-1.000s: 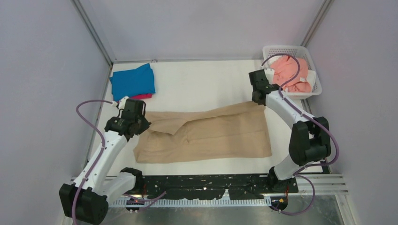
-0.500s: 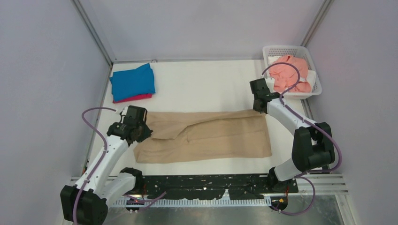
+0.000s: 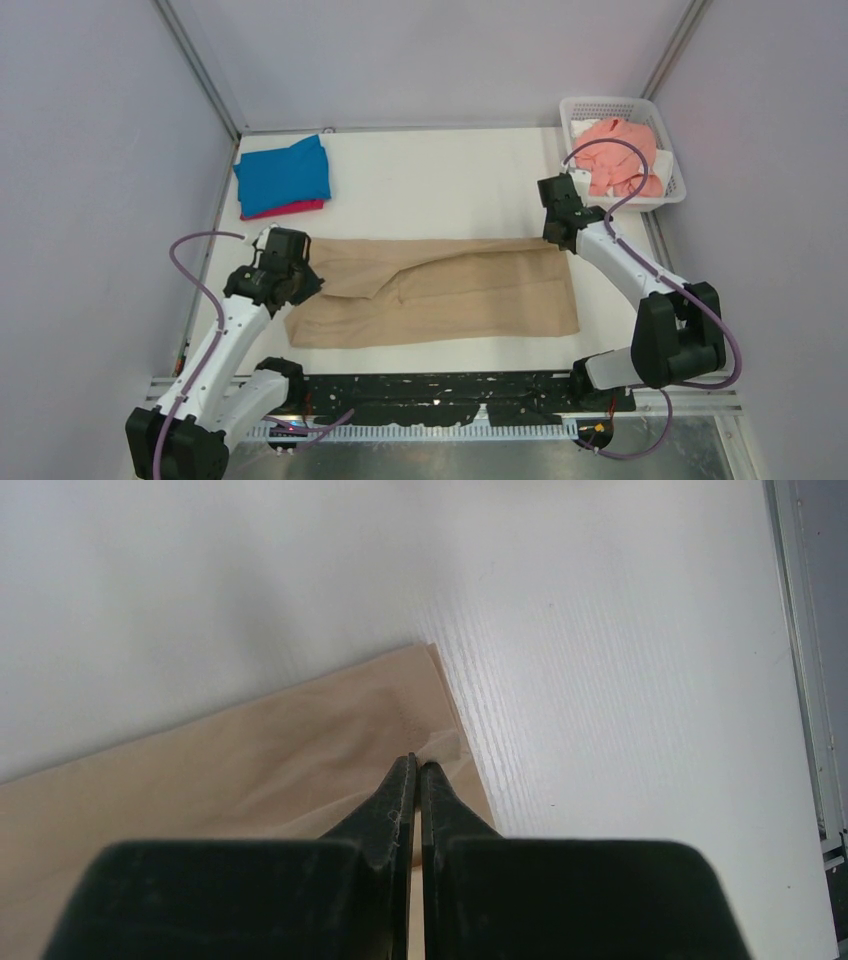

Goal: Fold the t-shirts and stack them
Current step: Fold the other side of the tshirt into a rectangle

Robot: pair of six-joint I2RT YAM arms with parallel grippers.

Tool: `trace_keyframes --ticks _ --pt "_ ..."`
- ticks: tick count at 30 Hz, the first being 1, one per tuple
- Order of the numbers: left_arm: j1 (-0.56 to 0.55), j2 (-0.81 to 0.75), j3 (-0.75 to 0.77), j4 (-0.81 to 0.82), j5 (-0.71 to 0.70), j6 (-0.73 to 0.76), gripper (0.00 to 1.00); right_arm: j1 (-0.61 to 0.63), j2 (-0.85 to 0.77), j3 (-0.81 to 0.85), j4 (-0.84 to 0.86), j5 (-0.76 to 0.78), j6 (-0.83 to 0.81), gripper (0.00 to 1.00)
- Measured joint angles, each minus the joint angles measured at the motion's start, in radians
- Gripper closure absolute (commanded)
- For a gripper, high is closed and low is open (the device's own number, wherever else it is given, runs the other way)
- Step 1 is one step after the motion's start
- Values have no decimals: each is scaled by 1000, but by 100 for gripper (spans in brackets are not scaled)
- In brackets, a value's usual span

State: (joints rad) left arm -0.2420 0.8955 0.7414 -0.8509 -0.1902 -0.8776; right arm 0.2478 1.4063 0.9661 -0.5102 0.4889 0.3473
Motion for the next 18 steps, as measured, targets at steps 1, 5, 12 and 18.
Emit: trace_keyframes --ticks 1,5,12,18 --pt "0 2 0 0 0 0 100 0 -4 -2 -1 -2 1 95" --pt "0 4 0 -8 2 0 100 2 -8 -3 -13 -5 3 95" --pt "0 -19 -13 -10 7 0 100 15 -26 -34 -33 -5 6 94" --pt "0 13 -81 4 12 -3 100 18 -26 -78 -36 -5 18 92"
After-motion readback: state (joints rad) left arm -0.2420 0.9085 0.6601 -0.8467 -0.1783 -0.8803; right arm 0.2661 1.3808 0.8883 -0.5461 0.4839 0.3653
